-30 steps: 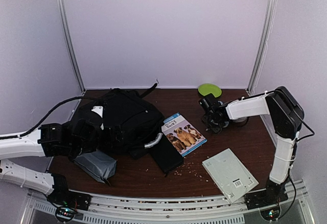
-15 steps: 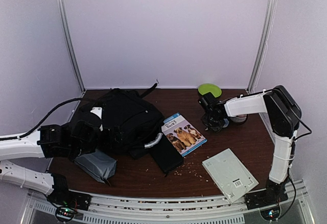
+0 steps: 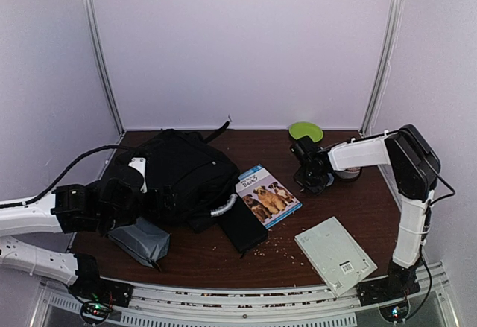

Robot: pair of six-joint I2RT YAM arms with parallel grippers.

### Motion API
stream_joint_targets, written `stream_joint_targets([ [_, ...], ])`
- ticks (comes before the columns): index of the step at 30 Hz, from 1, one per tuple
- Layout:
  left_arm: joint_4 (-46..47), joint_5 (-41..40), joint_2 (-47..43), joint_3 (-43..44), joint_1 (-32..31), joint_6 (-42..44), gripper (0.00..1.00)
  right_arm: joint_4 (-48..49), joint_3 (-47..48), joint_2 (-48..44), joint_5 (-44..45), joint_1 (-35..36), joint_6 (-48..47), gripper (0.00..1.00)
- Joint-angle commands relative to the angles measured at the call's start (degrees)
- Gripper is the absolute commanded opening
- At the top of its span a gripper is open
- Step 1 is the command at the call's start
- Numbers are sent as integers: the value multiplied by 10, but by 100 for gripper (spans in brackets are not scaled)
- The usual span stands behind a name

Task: Pack the student bag
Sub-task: Adjust the stationery at the center of the board.

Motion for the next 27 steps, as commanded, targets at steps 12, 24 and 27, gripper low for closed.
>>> stream_joint_targets([
  [12,-18,-44,-24,6,0,2,95,-49,-41,-197,-62,92,-176,0],
  [24,-20,-43,38,24,0,-10,95,-91,-65,-206,-49,230,-271,0],
  [27,-20,-38,62,34,0,-10,95,-92,-77,-207,-65,245,-286,0],
])
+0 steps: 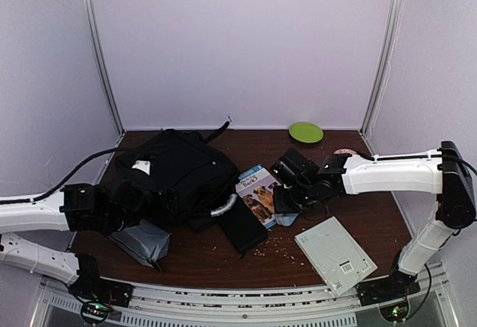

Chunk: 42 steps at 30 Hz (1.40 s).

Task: Pack the student bag
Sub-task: Adjust the stationery at the center of the board, then pick up the stationery from the center of the board.

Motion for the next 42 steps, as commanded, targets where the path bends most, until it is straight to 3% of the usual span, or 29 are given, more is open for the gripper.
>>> stream_joint_targets([
  [1,5,2,30,31,0,-5,95,-9,-19,-15,-10,19,-42,0],
  [7,4,1,54,41,0,-6,95,-53,-54,-70,6,42,-43,3],
  [12,5,-5,67,46,0,-2,95,-59,-88,-131,18,48,-20,49],
  [21,0,3,73,52,0,3,95,26,-110,-114,26,44,24,89],
  [28,-17,0,42,36,0,-6,95,102,-131,-63,-9,18,40,94],
  [35,-19,-7,32,27,0,-8,95,85,-117,-8,5,17,18,95],
  [42,-14,21,48,61,46,77,98,77,-110,24,8,17,4,94],
])
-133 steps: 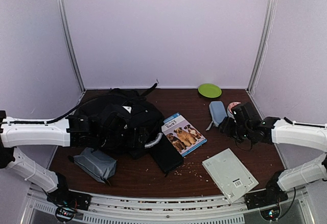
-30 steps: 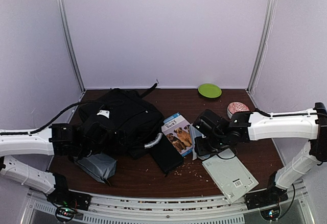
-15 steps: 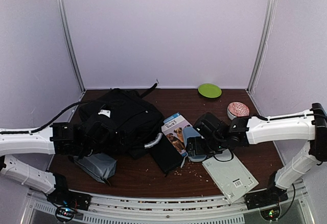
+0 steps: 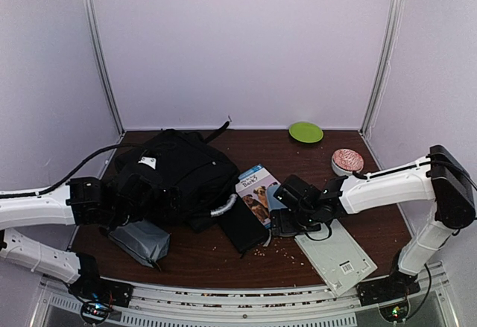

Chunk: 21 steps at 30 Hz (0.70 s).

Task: Pack the student bag
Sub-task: Pick up the stationery from the center of the board.

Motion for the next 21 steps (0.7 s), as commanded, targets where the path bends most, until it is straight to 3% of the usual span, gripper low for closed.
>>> stream_joint_targets([
  [1,6,34,12,35,48,72,98,-8,14,23,17,-1,-15,94],
  [7,7,114,35,69,104,156,98,-10,21,42,47,-2,-24,88],
  [13,-10,191,94,120,114,238,98,-14,29,34,50,-2,-42,79],
  [21,-36,202,217,195,114,289,98,-14,5,-37,33,-2,-62,66],
])
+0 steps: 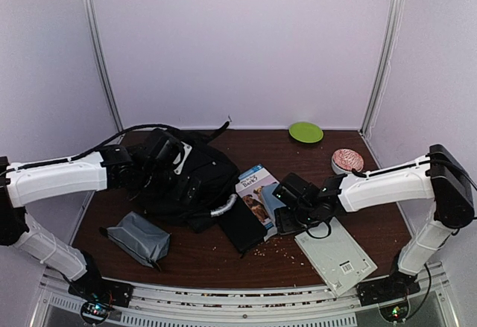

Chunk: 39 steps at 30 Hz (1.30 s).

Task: Pack the student bag
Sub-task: Pick up the stationery from the center of the board, then place the stationery in the student bag.

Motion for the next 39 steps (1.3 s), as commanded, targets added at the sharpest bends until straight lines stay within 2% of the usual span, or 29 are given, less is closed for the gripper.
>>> stream_joint_targets([
  [1,-15,10,61,50,3,45,98,-5,-14,-56,-3,-1,-17,65],
  [9,-47,-26,159,113,3,47,93,-25,-18,-137,-14,0,-27,63],
  [13,-55,-28,191,127,5,53,82,-28,-18,-174,-24,1,-29,62],
  [15,-56,-27,201,130,8,53,66,-29,-15,-186,-29,1,-32,62],
  [16,-59,-26,203,133,9,52,52,-30,-12,-192,-32,1,-33,62],
  [20,-62,-33,185,146,10,50,14,-30,3,-204,-51,3,-42,62],
  [22,-63,-38,160,154,11,49,0,-29,16,-203,-64,4,-46,62],
  [27,-61,-52,87,167,13,53,0,-33,60,-199,-89,15,-63,62],
  [31,-42,-41,33,165,14,56,0,-14,97,-183,-144,29,-82,62],
  [39,7,17,-31,153,14,39,0,-48,211,-65,-176,54,-98,62],
])
